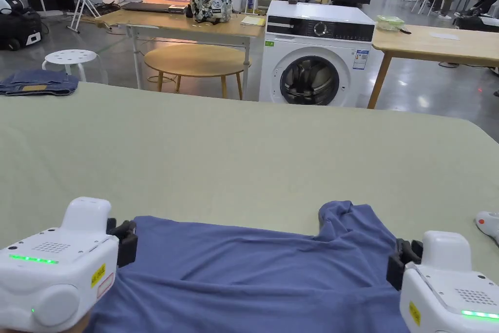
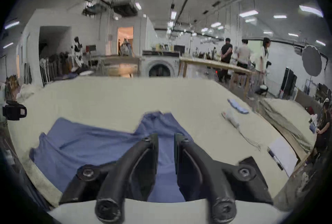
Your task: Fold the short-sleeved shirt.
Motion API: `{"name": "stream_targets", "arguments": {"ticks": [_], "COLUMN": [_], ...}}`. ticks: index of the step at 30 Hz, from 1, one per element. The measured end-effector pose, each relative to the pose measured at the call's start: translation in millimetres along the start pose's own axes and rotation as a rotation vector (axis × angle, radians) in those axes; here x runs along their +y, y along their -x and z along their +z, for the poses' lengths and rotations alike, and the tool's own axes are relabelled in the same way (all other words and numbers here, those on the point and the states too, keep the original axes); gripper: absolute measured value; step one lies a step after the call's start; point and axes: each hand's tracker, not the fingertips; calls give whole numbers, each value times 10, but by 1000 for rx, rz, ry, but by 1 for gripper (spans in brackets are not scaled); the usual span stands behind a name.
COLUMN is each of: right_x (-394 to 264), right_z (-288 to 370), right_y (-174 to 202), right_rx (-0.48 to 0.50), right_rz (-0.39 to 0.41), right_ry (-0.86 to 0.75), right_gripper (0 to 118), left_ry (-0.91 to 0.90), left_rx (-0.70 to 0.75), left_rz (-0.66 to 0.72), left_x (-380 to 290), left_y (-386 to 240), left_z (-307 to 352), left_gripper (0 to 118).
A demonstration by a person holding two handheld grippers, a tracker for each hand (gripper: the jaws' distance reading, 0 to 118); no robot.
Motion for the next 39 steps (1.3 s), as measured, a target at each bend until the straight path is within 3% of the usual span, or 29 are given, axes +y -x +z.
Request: {"name": "stream_targets", "arguments": {"ticks": [1,3,11,23,26,27,28,30,39], "right_x": [17,70,181,55,-6,-30,-44,-74,-182], "right_z": [9,4,-145,-624,-732,-758,-786,-846,-1009], "right_y": [52,155,353,344,296,278,262,229,155], "right_rx": [10,28,94,98,89,85,80,73,56], "right_rz": [-5,-14,-39,-16,-11,-9,-8,-3,-17], "right_ry": [-7,-26,-14,121,153,164,173,188,256], "right_gripper": [13,0,0,0,0,0,0,0,0], "left_ry": [-25,-74,-20,492,617,638,653,671,769], "left_rx": [20,44,15,-108,-110,-96,-87,-81,-7], "left_rz": [-13,-33,44,195,170,153,144,162,68], "left_x": [18,49,189,470,459,449,449,449,378], "left_y": [-42,-112,-8,740,641,636,638,648,323], "left_z": [14,40,-247,-2191,-2432,-2513,-2585,-2717,-2774], "left_gripper": [11,0,0,0,9,19,39,49,48]}}
